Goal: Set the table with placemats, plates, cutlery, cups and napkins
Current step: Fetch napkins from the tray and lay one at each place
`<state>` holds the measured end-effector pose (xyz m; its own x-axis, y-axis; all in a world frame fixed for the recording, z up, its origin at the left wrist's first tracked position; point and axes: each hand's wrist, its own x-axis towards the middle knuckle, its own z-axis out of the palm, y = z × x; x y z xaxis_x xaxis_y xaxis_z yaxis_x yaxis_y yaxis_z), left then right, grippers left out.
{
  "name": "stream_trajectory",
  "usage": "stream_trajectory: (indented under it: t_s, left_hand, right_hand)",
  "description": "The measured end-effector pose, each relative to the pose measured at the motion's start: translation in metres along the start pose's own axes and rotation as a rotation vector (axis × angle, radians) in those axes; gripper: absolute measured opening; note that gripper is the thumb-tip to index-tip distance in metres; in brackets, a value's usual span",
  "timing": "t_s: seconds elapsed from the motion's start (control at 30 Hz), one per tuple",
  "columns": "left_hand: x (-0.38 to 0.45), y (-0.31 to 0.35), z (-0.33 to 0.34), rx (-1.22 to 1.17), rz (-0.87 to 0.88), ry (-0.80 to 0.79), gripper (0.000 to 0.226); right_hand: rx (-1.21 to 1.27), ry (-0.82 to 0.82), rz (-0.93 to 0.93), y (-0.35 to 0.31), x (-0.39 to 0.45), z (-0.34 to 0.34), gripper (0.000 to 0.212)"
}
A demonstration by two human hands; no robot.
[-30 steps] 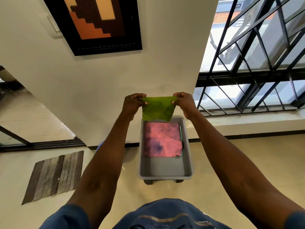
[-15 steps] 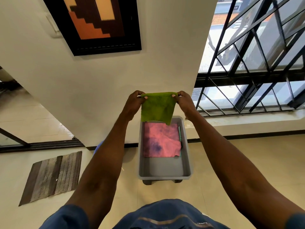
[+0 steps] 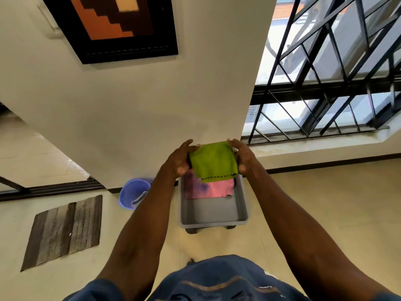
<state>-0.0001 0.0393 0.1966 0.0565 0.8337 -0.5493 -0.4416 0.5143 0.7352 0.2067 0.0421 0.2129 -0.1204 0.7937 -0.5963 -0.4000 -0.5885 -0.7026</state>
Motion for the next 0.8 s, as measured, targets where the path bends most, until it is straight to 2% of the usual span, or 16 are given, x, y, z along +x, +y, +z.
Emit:
stream_trajectory:
  t_s: [0.03,0.07,0.2,0.3,0.33,0.43,0.47,0.5,0.53,0.57,0.6,0.67,0.73,0.8]
  left_hand:
    - [0.002,-0.006,-0.003,-0.035,-0.014,-0.023,0.055]
    - [0.003,-0.010,-0.005,-0.064,-0.024,-0.052,0.058]
    - [0.010,-0.018,-0.008,-0.034,-0.042,-0.115,0.077]
    - [0.018,-0.021,-0.008,0.095,-0.109,-0.130,0.089]
    - [0.021,-0.023,-0.009,0.135,-0.149,-0.142,0.084]
    - [0.021,-0.024,-0.002,0.284,-0.327,-0.228,0.035]
    - [0.023,-0.026,0.000,0.311,-0.366,-0.237,0.033]
    - [0.025,-0.027,0.001,0.321,-0.399,-0.226,0.044]
    - [0.031,-0.030,0.002,0.319,-0.434,-0.216,0.061]
    - [0.035,-0.033,0.004,0.341,-0.462,-0.196,0.073]
    - [0.036,-0.037,0.011,0.366,-0.492,-0.212,0.071]
    - [0.036,-0.044,0.029,0.403,-0.517,-0.236,0.037]
    - [0.039,-0.051,0.045,0.437,-0.520,-0.279,0.024]
    - [0.041,-0.058,0.064,0.502,-0.484,-0.350,0.030]
  right_hand:
    - [0.020,-0.014,0.014,0.004,-0.003,-0.004,0.006]
    - [0.040,-0.021,0.022,0.008,-0.004,-0.007,0.008]
    - [-0.010,-0.016,0.004,0.020,-0.007,-0.012,0.053]
    - [-0.089,0.050,0.012,0.027,-0.007,-0.022,0.073]
    - [-0.082,0.069,0.018,0.029,-0.010,-0.026,0.077]
    - [0.005,0.107,0.035,0.036,-0.015,-0.037,0.082]
    - [0.041,0.126,0.043,0.039,-0.011,-0.043,0.086]
    - [0.065,0.146,0.049,0.041,-0.013,-0.049,0.088]
    - [0.071,0.161,0.059,0.043,-0.013,-0.055,0.084]
    - [0.066,0.171,0.067,0.045,-0.015,-0.060,0.069]
    - [0.061,0.195,0.078,0.046,-0.019,-0.067,0.055]
    - [0.051,0.251,0.110,0.047,-0.026,-0.081,0.036]
    - [0.048,0.286,0.130,0.048,-0.030,-0.096,0.036]
    - [0.064,0.303,0.138,0.044,-0.035,-0.114,0.042]
